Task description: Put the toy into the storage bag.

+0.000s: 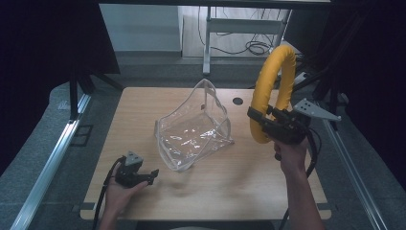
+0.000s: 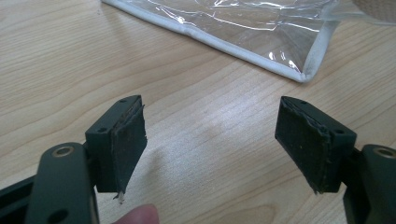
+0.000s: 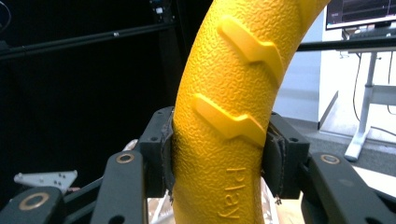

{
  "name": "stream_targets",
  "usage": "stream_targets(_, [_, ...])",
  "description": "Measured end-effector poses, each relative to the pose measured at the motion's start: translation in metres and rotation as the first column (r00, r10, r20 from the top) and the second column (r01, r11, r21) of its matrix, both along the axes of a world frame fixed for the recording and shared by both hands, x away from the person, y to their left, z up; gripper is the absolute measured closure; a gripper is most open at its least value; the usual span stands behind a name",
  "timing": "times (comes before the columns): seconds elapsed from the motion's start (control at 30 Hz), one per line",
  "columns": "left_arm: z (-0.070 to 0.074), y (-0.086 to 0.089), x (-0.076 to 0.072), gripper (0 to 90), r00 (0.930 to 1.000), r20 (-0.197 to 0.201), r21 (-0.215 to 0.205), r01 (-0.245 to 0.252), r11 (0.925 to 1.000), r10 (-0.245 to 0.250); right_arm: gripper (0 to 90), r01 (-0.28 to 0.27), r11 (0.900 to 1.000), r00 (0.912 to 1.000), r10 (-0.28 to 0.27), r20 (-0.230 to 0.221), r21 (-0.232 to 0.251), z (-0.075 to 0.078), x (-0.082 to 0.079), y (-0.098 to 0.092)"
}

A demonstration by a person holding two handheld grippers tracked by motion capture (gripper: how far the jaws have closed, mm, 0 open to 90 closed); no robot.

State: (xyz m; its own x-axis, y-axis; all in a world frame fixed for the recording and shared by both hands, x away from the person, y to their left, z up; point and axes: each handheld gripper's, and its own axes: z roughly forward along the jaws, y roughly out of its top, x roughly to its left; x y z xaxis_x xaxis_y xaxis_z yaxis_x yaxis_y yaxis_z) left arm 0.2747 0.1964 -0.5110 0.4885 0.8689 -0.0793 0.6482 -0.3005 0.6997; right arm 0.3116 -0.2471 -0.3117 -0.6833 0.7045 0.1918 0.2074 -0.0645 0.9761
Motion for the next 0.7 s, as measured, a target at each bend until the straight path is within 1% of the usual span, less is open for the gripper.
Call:
stream_targets(0.1, [0.000, -0.001, 0.000, 24.7, 1.0000, -0.001, 0.000, 0.002, 1.0000, -0.002, 50.6, -0.003, 1.000, 0.9999, 0.003, 0.015, 0.007, 0.010, 0.003, 0.008])
stream_targets(0.13, [0.000, -0.001, 0.000, 24.7, 1.0000, -0.001, 0.000, 0.002, 1.0000, -0.002, 50.6, -0.003, 1.000, 0.9999, 0.003, 0.015, 0.007, 0.010, 0.003, 0.008])
stream_targets(0.27, [0.000, 0.000, 0.000, 24.7, 1.0000, -0.001, -0.001, 0.001, 1.0000, -0.001, 50.6, -0.013, 1.000, 0.9991, 0.012, 0.040, 0.029, 0.022, 0.005, 0.020])
stream_targets(0.3, [0.000, 0.000, 0.000, 24.7, 1.0000, -0.002, -0.003, -0.001, 1.0000, 0.001, 50.6, -0.013, 1.000, 0.9991, 0.012, 0.040, 0.029, 0.022, 0.005, 0.020])
stream_targets(0.33, [0.000, 0.000, 0.000, 24.7, 1.0000, -0.002, -0.004, 0.000, 1.0000, 0.000, 50.6, -0.022, 0.999, 0.9984, 0.020, 0.053, 0.031, 0.027, 0.006, 0.025])
stream_targets(0.43, [0.000, 0.001, 0.000, 24.8, 1.0000, -0.003, -0.002, 0.002, 1.0000, -0.002, 50.6, -0.034, 0.999, 0.9968, 0.032, 0.073, 0.030, 0.034, 0.006, 0.034])
stream_targets(0.47, [0.000, 0.001, 0.000, 24.8, 1.0000, -0.003, -0.002, 0.002, 1.0000, -0.002, 50.6, -0.034, 0.999, 0.9968, 0.032, 0.073, 0.030, 0.034, 0.006, 0.034])
stream_targets(0.5, [0.000, 0.001, 0.000, 24.7, 1.0000, -0.003, -0.001, 0.004, 1.0000, -0.004, 50.6, -0.046, 0.999, 0.9956, 0.043, 0.083, 0.029, 0.039, 0.006, 0.040])
stream_targets(0.53, [0.000, 0.001, 0.000, 24.7, 1.0000, -0.005, 0.000, 0.004, 1.0000, -0.004, 50.6, -0.046, 0.999, 0.9956, 0.043, 0.083, 0.029, 0.039, 0.006, 0.040])
stream_targets(0.57, [-0.001, 0.000, 0.001, 24.8, 1.0000, -0.006, -0.003, 0.002, 1.0000, -0.002, 50.6, -0.055, 0.998, 0.9947, 0.052, 0.089, 0.035, 0.042, 0.006, 0.047])
stream_targets(0.6, [-0.001, 0.000, 0.001, 24.8, 1.0000, -0.006, -0.003, 0.002, 1.0000, -0.002, 50.6, -0.055, 0.998, 0.9947, 0.052, 0.089, 0.035, 0.042, 0.006, 0.047])
stream_targets(0.67, [-0.001, -0.001, 0.001, 24.8, 0.9999, -0.007, -0.002, 0.007, 1.0000, -0.007, 50.5, -0.066, 0.997, 0.9939, 0.062, 0.092, 0.036, 0.046, 0.008, 0.057])
stream_targets(0.7, [-0.001, -0.001, 0.001, 24.8, 0.9999, -0.007, -0.002, 0.007, 1.0000, -0.007, 50.5, -0.066, 0.997, 0.9939, 0.062, 0.092, 0.036, 0.046, 0.008, 0.057])
